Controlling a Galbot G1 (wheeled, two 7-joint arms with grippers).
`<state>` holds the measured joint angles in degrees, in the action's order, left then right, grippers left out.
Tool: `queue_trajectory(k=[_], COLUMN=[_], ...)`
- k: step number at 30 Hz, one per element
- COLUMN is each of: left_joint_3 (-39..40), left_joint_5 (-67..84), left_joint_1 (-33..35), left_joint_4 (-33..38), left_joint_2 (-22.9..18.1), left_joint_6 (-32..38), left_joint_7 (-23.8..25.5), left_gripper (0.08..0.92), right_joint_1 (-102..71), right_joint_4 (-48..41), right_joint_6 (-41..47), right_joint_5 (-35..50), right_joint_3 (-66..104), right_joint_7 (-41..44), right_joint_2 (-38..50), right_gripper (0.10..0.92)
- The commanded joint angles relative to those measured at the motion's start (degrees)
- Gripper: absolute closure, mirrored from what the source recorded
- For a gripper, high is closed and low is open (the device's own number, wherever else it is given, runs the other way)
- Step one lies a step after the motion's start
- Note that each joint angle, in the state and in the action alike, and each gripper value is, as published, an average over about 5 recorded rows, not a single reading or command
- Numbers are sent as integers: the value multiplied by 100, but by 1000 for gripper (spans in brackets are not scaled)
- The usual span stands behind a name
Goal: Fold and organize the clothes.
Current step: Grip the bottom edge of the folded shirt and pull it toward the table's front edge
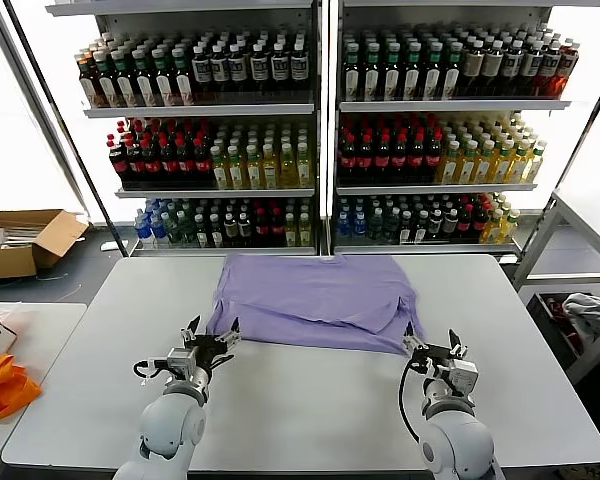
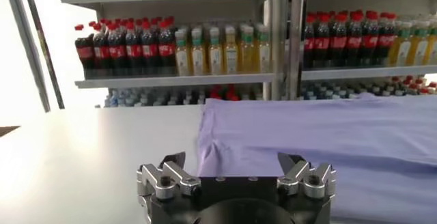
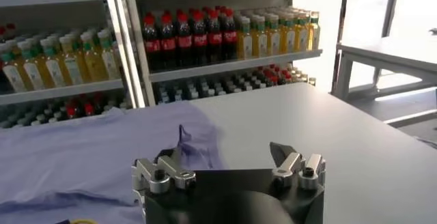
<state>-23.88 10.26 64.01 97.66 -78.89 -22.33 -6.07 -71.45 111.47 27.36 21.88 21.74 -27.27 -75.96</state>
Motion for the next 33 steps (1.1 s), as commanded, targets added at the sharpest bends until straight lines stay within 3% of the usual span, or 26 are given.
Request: queue_trajectory(k=[1,13,19,22,33], left_joint_3=[-11,25,31,42,70], left_joint_5=[-65,-90,-82,-78,-83], left_joint_1=[-155,-180,-135,-106,32], left_joint_4=[-352,-479,-503,-516,-518], left_joint_2=[88,114,132,143,152], left_joint_6=[-72,-108,-137,-169,-224], left_joint_7=[-26,-4,15,31,99], left_gripper=[177,177,183,235,579], right_joint_1=[-38,45,22,-2,-158], right_joint_4=[-199,-537,-583,-570,-387], right_joint_6=[155,207,173,167,147], right_joint_5=[-52,-78,-73,-72,-70], right_joint_3=[-24,-205,-190,-186,-152], right_joint_7=[1,-75,-65,-58,37], right_joint_2=[7,-96,-120,-120,-82], right_gripper=[203,203,302,388,709])
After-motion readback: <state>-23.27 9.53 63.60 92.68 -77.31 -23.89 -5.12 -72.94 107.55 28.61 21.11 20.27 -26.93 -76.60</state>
